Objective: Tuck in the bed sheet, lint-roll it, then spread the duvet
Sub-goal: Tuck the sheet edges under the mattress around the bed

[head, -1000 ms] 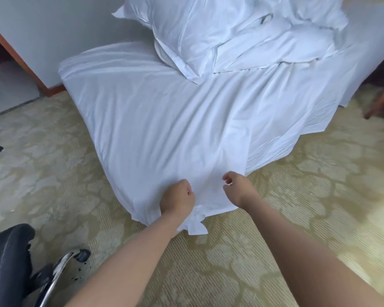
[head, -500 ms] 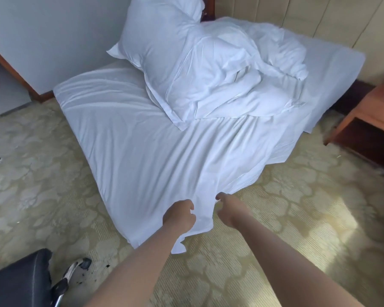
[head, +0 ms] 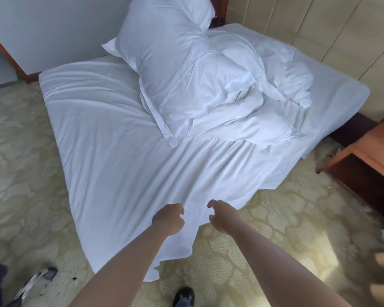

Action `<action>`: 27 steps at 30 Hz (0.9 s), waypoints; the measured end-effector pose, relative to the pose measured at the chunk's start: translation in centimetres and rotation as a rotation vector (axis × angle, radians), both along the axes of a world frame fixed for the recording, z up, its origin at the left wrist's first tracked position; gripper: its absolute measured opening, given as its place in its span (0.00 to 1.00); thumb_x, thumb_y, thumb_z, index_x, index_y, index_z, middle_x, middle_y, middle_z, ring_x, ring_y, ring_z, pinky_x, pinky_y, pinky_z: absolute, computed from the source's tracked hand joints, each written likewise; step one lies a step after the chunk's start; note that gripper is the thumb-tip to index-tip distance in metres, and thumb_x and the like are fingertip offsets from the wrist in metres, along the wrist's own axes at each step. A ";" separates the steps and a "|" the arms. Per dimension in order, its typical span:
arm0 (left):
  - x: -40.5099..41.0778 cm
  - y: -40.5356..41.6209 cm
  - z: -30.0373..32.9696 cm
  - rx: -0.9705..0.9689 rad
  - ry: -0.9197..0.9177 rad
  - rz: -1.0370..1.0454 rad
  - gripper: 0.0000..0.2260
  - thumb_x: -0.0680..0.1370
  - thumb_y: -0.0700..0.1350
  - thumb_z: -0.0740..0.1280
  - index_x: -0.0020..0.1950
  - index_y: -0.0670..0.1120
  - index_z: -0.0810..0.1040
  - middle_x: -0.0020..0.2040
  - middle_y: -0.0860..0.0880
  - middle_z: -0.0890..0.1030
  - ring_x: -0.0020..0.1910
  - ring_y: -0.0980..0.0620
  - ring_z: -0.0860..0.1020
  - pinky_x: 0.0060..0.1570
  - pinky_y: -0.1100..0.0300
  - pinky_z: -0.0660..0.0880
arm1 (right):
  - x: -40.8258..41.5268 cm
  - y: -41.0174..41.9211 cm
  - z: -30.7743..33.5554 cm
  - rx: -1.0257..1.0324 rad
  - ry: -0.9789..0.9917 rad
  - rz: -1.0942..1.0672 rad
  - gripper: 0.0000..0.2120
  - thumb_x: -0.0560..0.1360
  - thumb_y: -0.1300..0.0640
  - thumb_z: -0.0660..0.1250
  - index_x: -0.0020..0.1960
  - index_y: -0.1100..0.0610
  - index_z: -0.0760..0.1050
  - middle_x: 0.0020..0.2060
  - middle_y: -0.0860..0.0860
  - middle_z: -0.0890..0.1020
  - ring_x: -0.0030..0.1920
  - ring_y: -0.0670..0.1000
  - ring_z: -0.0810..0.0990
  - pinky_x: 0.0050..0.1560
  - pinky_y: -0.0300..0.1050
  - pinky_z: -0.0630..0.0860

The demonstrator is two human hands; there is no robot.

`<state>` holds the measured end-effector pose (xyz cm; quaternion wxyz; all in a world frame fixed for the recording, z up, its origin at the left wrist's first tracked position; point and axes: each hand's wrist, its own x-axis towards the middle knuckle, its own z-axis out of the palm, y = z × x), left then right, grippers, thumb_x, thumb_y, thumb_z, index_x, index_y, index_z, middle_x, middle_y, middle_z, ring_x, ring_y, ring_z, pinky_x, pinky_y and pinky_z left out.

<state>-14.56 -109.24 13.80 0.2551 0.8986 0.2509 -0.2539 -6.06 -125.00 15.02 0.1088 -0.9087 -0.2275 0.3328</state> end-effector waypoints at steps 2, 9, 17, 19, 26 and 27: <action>1.8 -0.3 0.0 0.004 0.021 0.002 0.15 0.78 0.42 0.59 0.64 0.51 0.72 0.64 0.52 0.74 0.60 0.51 0.74 0.54 0.59 0.73 | 2.3 -0.5 -0.1 -0.008 -0.007 0.040 0.19 0.80 0.58 0.57 0.71 0.52 0.65 0.66 0.50 0.71 0.64 0.51 0.73 0.61 0.45 0.69; 7.2 -5.5 -1.1 -0.037 0.071 0.140 0.15 0.77 0.41 0.60 0.62 0.52 0.74 0.62 0.52 0.76 0.58 0.52 0.76 0.52 0.61 0.73 | 10.3 -4.9 -2.5 -0.046 -0.011 0.253 0.19 0.80 0.61 0.55 0.70 0.54 0.66 0.64 0.51 0.72 0.62 0.52 0.73 0.59 0.44 0.70; 9.5 -14.8 -4.7 0.074 0.171 0.275 0.18 0.80 0.40 0.55 0.67 0.54 0.71 0.67 0.53 0.72 0.64 0.52 0.73 0.57 0.60 0.70 | 16.2 -10.0 -6.3 -0.055 0.007 0.566 0.20 0.79 0.64 0.55 0.70 0.57 0.65 0.64 0.53 0.72 0.60 0.54 0.74 0.54 0.45 0.72; 9.7 -16.5 -5.5 0.071 0.184 0.291 0.19 0.80 0.39 0.54 0.68 0.54 0.70 0.69 0.53 0.71 0.65 0.52 0.72 0.59 0.59 0.69 | 16.8 -10.7 -7.4 -0.063 0.011 0.623 0.20 0.79 0.65 0.54 0.70 0.57 0.66 0.62 0.53 0.73 0.57 0.54 0.75 0.52 0.45 0.73; 10.5 -18.8 -11.3 0.145 0.198 0.260 0.21 0.79 0.39 0.58 0.72 0.53 0.65 0.69 0.51 0.70 0.68 0.49 0.70 0.63 0.56 0.69 | 17.6 -11.5 -12.1 -0.081 -0.106 0.861 0.16 0.77 0.64 0.57 0.65 0.59 0.70 0.55 0.54 0.74 0.56 0.54 0.74 0.54 0.47 0.73; 10.5 -18.7 -12.5 0.185 0.182 0.247 0.21 0.79 0.39 0.59 0.71 0.51 0.66 0.68 0.50 0.70 0.67 0.49 0.70 0.62 0.55 0.70 | 17.6 -11.3 -13.2 -0.072 -0.159 0.905 0.16 0.77 0.64 0.58 0.65 0.59 0.69 0.57 0.54 0.74 0.57 0.54 0.73 0.54 0.47 0.72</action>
